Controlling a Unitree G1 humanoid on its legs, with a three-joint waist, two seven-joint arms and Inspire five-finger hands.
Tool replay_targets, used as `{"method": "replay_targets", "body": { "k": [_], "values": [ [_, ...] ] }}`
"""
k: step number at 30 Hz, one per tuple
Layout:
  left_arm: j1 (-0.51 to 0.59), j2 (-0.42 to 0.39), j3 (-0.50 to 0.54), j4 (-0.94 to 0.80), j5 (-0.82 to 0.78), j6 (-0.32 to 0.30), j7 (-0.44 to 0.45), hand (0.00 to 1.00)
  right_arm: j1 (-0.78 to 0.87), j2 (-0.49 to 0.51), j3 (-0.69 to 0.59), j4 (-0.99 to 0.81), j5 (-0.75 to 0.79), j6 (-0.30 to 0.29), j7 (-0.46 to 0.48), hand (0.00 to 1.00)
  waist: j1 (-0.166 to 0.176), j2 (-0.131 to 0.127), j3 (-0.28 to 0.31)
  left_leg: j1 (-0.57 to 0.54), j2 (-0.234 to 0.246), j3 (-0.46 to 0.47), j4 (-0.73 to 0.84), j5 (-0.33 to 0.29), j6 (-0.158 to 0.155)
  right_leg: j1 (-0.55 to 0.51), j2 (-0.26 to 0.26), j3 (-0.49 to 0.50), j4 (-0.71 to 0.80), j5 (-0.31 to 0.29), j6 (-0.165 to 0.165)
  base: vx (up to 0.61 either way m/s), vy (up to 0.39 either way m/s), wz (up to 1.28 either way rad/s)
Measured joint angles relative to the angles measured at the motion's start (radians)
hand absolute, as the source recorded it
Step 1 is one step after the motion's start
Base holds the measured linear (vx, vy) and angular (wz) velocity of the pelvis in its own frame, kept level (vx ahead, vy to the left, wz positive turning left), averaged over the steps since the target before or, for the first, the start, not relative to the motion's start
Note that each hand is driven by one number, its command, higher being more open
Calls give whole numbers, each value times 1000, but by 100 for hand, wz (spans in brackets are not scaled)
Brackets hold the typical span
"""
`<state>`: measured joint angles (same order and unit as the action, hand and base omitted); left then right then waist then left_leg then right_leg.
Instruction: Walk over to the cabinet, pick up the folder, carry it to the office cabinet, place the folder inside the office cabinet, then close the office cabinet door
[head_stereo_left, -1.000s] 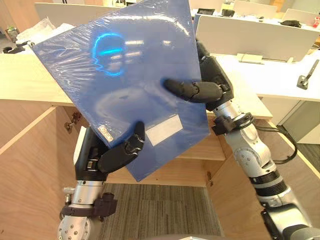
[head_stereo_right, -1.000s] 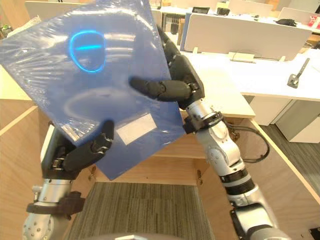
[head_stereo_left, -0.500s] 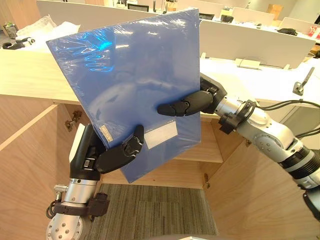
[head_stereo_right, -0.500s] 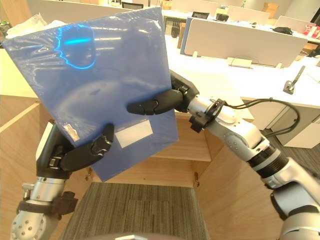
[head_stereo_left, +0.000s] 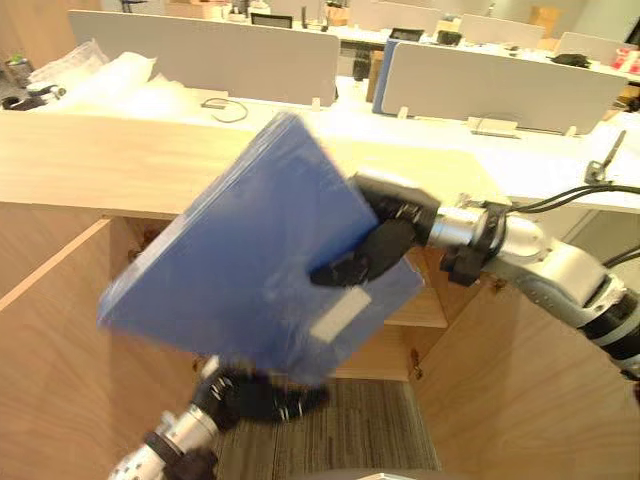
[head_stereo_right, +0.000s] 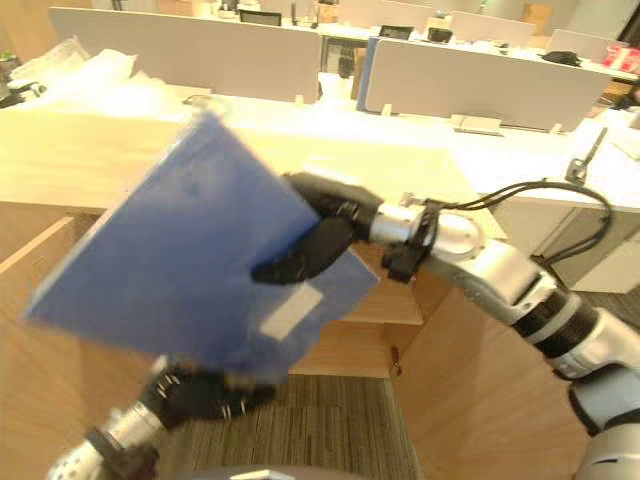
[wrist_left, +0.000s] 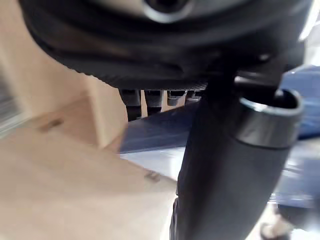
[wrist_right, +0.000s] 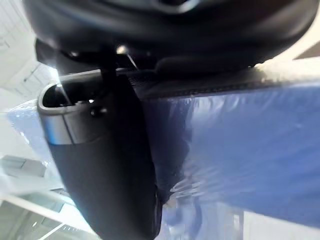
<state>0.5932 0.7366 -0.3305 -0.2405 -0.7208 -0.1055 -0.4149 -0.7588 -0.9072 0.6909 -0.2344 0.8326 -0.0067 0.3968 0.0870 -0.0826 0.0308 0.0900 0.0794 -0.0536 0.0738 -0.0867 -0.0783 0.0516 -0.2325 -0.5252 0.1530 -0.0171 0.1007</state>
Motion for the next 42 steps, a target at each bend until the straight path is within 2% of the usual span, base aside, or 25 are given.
{"method": "replay_targets", "body": {
  "k": [1, 4, 6, 9, 13, 15, 16, 17, 21, 22, 24, 27, 30, 31, 32, 33, 34, 36, 39, 42],
  "values": [
    [-9, 4, -41, 82, 3, 32, -49, 100, 14, 48, 0, -9, -31, -12, 4, 0, -5, 0, 0, 1, 3, 9, 0, 0, 0, -4, 3, 8, 0, 2, -2, -14, -4, -17],
    [-10, -15, -60, 247, 113, 52, -77, 100, 71, 118, -15, -7, -166, -50, 0, 0, -3, 4, -1, 1, 3, 12, 0, 0, 0, -3, 3, 12, 1, 2, -2, -17, -6, -5],
    [-41, -79, -16, 382, 257, 34, -76, 100, 168, 171, -51, 8, -326, -53, -2, 0, 18, 4, -4, 1, 0, 10, 2, 1, 1, -2, 0, 11, 6, 2, -2, -16, 0, 2],
    [-75, -156, 7, 511, 418, 6, -52, 100, 261, 226, -75, 35, -445, -59, -4, 0, 18, 8, -5, -1, -4, 6, 2, 3, 5, -3, -5, 7, 10, 2, -2, -39, 8, 5],
    [-102, -294, 77, 594, 641, -59, 12, 100, 393, 285, -103, 126, -611, -72, -15, 0, 20, 19, 3, -11, -12, -8, 7, 6, 9, -3, -15, -4, 17, 2, -2, -32, 12, 10],
    [-124, -417, 188, 656, 772, -74, 64, 100, 480, 348, -133, 235, -688, -83, -28, 0, 24, 21, 12, -37, -13, -27, 20, 6, 9, -10, -16, -25, 19, -1, -4, -39, 0, 21],
    [-129, -453, 224, 669, 802, -76, 86, 100, 497, 364, -142, 267, -706, -83, -35, 0, 27, 22, 16, -45, -13, -33, 22, 6, 8, -15, -17, -30, 22, -2, -4, -45, -5, 25],
    [-141, -517, 290, 702, 859, -76, 155, 100, 522, 399, -162, 343, -721, -79, -43, 0, 35, 23, 24, -64, -13, -45, 25, 7, 7, -27, -19, -44, 28, -10, -7, -35, -3, 20],
    [-166, -591, 412, 761, 887, -42, 310, 100, 518, 510, -222, 577, -724, -35, -100, 0, 77, 31, 55, -112, -10, -73, 25, 21, 1, -74, -22, -65, 54, -22, -7, -4, -11, 23],
    [-167, -614, 432, 761, 881, -38, 337, 100, 497, 556, -258, 665, -724, -19, -124, 0, 85, 45, 78, -114, -12, -81, 27, 24, 0, -75, -27, -71, 65, -26, -8, 46, 1, 15],
    [-167, -643, 439, 759, 868, -37, 369, 100, 453, 624, -311, 804, -719, 14, -169, 0, 100, 59, 86, -124, -15, -85, 30, 24, 0, -85, -32, -74, 72, -28, -8, 49, 13, 11],
    [-181, -675, 463, 771, 844, -34, 400, 100, 329, 768, -492, 1065, -606, 51, -278, 0, 112, 60, 120, -123, -18, -85, 39, 24, 0, -88, -45, -75, 100, -34, -12, 30, 9, 4],
    [-188, -689, 491, 775, 821, -25, 426, 100, 263, 838, -576, 1130, -399, 61, -393, 0, 130, 49, 160, -112, -33, -64, 64, 8, 5, -122, -89, -47, 201, -66, -22, -3, 15, -19],
    [-191, -695, 504, 776, 804, -25, 450, 100, 235, 865, -594, 1130, -296, 61, -437, 0, 132, 44, 184, -116, -44, -52, 109, -18, 9, -134, -114, -40, 252, -88, -23, -44, 3, -24],
    [-193, -698, 510, 776, 793, -25, 466, 100, 215, 881, -597, 1127, -228, 58, -455, 0, 132, 43, 197, -137, -49, -43, 166, -46, 10, -145, -132, -41, 286, -106, -17, -89, -1, -26],
    [-208, -709, 511, 777, 775, -25, 490, 100, 192, 901, -602, 1108, -119, 49, -473, 0, 134, 59, 217, -199, -51, -38, 302, -109, 16, -164, -153, -49, 339, -137, -8, -103, 2, -16],
    [-212, -712, 511, 778, 772, -24, 494, 100, 189, 905, -604, 1102, -102, 47, -476, 0, 135, 63, 221, -212, -51, -38, 328, -121, 16, -171, -155, -50, 351, -142, -8, -143, 29, -2],
    [-230, -733, 513, 767, 751, -26, 507, 100, 182, 928, -614, 1005, 80, 15, -498, 0, 135, 96, 255, -346, -46, -43, 550, -219, 27, -247, -200, -53, 501, -210, -7, -179, 39, 16],
    [-232, -749, 519, 745, 711, -27, 531, 100, 180, 951, -635, 874, 252, -30, -518, 0, 138, 105, 276, -494, -65, -62, 749, -302, 35, -354, -276, -56, 687, -289, -2, -140, 15, 27],
    [-230, -742, 527, 786, 720, -5, 554, 100, 168, 946, -680, 762, 350, -80, -527, 0, 135, 108, 288, -594, -89, -83, 881, -354, 40, -414, -341, -71, 814, -340, 2, -81, 33, 34]
  ]
}}
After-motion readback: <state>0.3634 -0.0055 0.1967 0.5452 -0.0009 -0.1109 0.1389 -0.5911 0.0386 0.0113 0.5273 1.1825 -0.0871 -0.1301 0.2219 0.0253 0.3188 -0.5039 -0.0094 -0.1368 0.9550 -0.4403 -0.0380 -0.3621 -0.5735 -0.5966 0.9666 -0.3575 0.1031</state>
